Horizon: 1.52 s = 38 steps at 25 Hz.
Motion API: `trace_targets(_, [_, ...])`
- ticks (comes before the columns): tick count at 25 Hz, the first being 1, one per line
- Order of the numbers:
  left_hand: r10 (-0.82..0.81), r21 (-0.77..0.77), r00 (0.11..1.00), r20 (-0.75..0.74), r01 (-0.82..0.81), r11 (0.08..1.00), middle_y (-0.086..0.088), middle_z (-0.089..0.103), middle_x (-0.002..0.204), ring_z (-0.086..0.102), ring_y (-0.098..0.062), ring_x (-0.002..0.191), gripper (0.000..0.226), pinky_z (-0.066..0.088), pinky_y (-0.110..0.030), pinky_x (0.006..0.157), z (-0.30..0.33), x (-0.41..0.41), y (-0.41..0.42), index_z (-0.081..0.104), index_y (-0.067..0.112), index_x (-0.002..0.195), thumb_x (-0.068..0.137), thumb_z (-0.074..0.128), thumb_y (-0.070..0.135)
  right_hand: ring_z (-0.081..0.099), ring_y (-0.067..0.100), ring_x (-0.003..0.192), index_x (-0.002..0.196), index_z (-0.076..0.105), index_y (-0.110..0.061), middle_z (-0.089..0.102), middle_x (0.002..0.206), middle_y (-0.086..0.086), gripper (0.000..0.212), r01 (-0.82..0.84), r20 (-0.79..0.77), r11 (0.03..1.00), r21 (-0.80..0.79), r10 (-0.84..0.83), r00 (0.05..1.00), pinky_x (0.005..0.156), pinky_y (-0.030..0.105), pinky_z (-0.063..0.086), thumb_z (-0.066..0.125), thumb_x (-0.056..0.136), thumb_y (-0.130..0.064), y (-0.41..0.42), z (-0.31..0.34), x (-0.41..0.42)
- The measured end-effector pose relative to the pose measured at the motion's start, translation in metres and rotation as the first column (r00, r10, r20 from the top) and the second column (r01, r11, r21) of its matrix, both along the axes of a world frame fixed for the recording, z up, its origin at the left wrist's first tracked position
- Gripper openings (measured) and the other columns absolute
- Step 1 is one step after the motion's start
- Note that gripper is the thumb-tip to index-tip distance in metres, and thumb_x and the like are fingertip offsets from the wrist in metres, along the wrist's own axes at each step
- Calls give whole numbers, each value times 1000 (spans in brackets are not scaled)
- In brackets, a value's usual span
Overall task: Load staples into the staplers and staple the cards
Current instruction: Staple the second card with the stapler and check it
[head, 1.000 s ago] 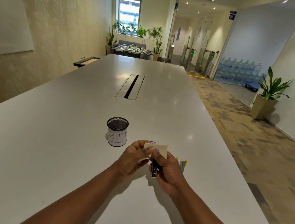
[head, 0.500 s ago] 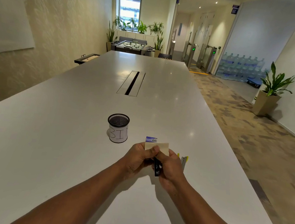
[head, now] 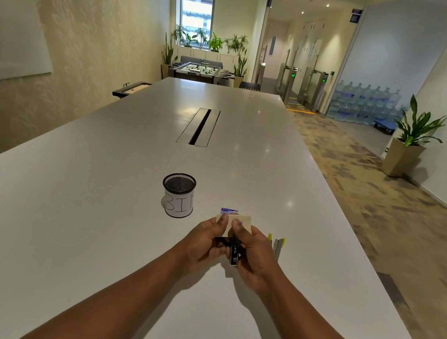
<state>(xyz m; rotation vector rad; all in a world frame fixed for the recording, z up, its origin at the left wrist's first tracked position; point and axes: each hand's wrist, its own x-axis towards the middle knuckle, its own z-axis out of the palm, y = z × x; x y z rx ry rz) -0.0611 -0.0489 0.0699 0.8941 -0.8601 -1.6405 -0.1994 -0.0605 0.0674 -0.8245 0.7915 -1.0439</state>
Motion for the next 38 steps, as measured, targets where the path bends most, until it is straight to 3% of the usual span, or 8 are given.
trace_targets(4, [202,87,979,30,-203,975,-14,75,116,73,-27,106,34,59,-38,90,-7,2,-13,65,12,124,106,48,36,71,17,73,103,74,-10,76,87,7,24,27,-87,1000,13,-26,996,61,28,56,77,87,-28,0,-4,-3])
trace_targets(8, [420,138,900,116,-434,890,-9,74,101,69,-18,84,16,58,-25,64,-13,10,-23,64,13,112,105,55,24,63,19,70,96,73,-12,73,79,3,12,179,-366,982,-60,-188,911,62,30,50,77,85,-14,-5,-16,-4])
trace_targets(12, [459,83,857,235,-488,869,-6,75,99,71,-18,82,18,56,-25,62,-28,15,-25,68,15,108,94,69,3,64,16,71,90,64,-18,69,78,-3,20,259,-639,923,-283,-383,667,64,29,49,79,79,-25,-15,-26,0])
trace_targets(18, [552,79,801,233,-581,810,-6,73,108,70,-25,98,21,55,-30,73,-43,21,-31,68,21,103,90,73,5,48,18,61,75,51,-13,55,67,-2,37,40,-819,855,-517,-508,268,51,31,30,70,81,-44,-37,-41,1])
trace_targets(23, [522,74,826,212,-546,835,-8,75,107,73,-22,98,21,58,-24,68,-46,22,-32,69,19,104,90,73,4,49,19,63,70,44,-19,51,68,-3,37,-44,-860,865,-500,-491,137,51,31,25,64,84,-48,-50,-43,1])
trace_targets(32, [474,88,858,200,-497,863,-12,73,110,70,-26,104,23,59,-31,83,-41,19,-28,67,10,112,93,67,-2,55,22,79,84,51,-16,54,83,-1,34,-21,-868,880,-475,-464,174,64,32,35,65,87,-47,-46,-36,-2])
trace_targets(35, [448,33,859,247,-470,882,-6,77,98,73,-15,88,23,56,-25,72,-29,15,-23,68,11,107,93,61,-6,63,25,91,106,65,-12,67,92,4,25,97,-792,870,-484,-482,374,79,36,45,61,93,-32,-36,-18,-7])
trace_targets(38, [431,-171,824,369,-395,902,9,78,77,67,-1,64,23,49,-13,57,-7,12,-16,73,15,94,90,64,-6,59,21,67,89,69,-14,64,71,0,22,243,-599,925,-291,-375,707,64,32,46,59,96,-32,-27,10,-10])
